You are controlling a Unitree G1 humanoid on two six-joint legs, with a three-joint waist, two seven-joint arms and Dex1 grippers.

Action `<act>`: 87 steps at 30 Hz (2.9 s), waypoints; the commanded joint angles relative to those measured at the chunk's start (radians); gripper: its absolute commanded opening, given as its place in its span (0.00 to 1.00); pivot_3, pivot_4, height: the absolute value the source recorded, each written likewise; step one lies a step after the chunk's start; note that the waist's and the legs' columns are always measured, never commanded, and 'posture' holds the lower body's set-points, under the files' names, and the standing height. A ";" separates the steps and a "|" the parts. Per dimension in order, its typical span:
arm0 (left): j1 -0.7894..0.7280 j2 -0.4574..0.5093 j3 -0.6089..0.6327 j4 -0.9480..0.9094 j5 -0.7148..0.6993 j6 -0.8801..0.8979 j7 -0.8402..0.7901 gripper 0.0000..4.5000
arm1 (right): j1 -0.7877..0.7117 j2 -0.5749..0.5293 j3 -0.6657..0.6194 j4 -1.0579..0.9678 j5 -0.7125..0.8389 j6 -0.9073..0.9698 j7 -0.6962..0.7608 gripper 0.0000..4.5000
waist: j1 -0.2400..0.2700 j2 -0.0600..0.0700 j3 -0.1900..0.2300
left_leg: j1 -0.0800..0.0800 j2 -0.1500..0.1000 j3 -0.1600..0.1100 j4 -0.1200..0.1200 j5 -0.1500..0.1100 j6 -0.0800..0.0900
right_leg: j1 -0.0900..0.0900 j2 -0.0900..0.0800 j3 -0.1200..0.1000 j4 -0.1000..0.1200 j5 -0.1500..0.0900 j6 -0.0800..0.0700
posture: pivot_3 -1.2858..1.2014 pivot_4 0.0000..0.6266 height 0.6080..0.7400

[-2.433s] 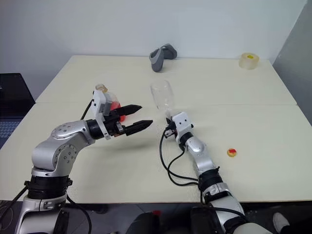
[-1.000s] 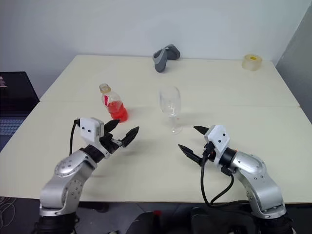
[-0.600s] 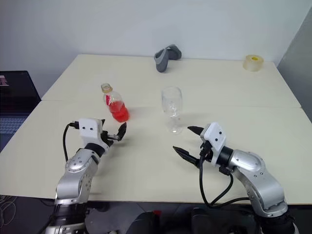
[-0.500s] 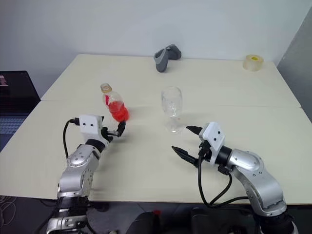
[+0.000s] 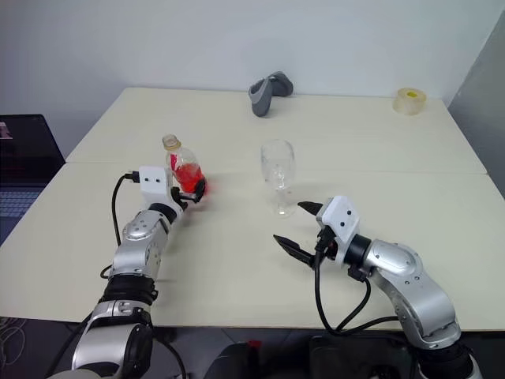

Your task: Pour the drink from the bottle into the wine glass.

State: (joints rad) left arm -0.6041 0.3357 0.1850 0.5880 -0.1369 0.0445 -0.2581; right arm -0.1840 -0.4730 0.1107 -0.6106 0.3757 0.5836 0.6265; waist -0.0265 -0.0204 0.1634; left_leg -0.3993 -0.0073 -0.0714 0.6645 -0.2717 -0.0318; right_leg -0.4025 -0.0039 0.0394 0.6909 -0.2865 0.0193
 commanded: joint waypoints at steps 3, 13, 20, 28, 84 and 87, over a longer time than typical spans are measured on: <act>-0.101 0.029 0.012 0.106 0.003 -0.078 -0.022 0.96 | -0.017 0.001 0.002 -0.042 0.007 -0.004 -0.016 1.00 | 0.000 0.000 0.000 | 0.000 0.000 0.000 0.000 0.000 0.000 | 0.000 0.000 0.000 0.000 0.000 0.000 | 0.52 0.24 1.00; -0.147 0.033 0.028 0.159 -0.022 -0.110 -0.070 0.40 | -0.002 0.011 0.009 -0.050 0.007 -0.013 -0.034 1.00 | -0.001 0.000 0.000 | -0.001 0.000 0.000 0.000 0.000 0.000 | -0.001 0.000 -0.001 0.001 0.000 0.000 | 0.52 0.24 1.00; -0.134 0.040 -0.086 -0.062 0.054 -0.081 -0.146 0.24 | 0.025 0.019 -0.052 -0.078 0.045 0.004 -0.067 1.00 | 0.000 -0.001 0.000 | -0.001 0.000 0.000 0.000 0.000 0.000 | -0.001 0.000 0.000 0.000 0.000 0.000 | 0.52 0.24 1.00; -0.289 0.077 -0.266 -0.060 0.236 -0.207 -0.196 0.23 | -0.010 0.046 -0.070 -0.099 0.069 0.022 -0.130 1.00 | 0.000 -0.001 0.000 | -0.001 0.000 0.000 0.001 0.000 0.000 | -0.001 0.000 0.000 0.001 0.000 0.000 | 0.52 0.24 1.00; -0.725 0.217 -0.636 0.572 0.866 -0.844 0.313 0.23 | -0.178 0.240 0.028 0.131 -0.156 -0.177 -0.245 1.00 | -0.004 -0.001 0.001 | -0.001 -0.001 0.004 0.000 0.000 0.000 | -0.004 0.001 -0.001 0.004 0.000 0.001 | 0.52 0.24 1.00; -0.733 0.223 -0.649 0.576 0.884 -0.846 0.344 0.23 | -0.182 0.247 0.015 0.138 -0.154 -0.176 -0.254 1.00 | -0.004 -0.001 0.001 | -0.001 -0.001 0.004 0.000 0.000 0.000 | -0.004 0.001 -0.001 0.004 0.000 0.001 | 0.52 0.24 1.00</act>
State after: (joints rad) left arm -1.2891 0.5424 -0.4681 1.1791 0.7451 -0.7922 0.0456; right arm -0.3445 -0.2308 0.1495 -0.4548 0.2144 0.4255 0.3832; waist -0.0306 -0.0213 0.1641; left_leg -0.4006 -0.0084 -0.0677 0.6646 -0.2714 -0.0319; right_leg -0.4068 -0.0032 0.0386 0.6948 -0.2869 0.0200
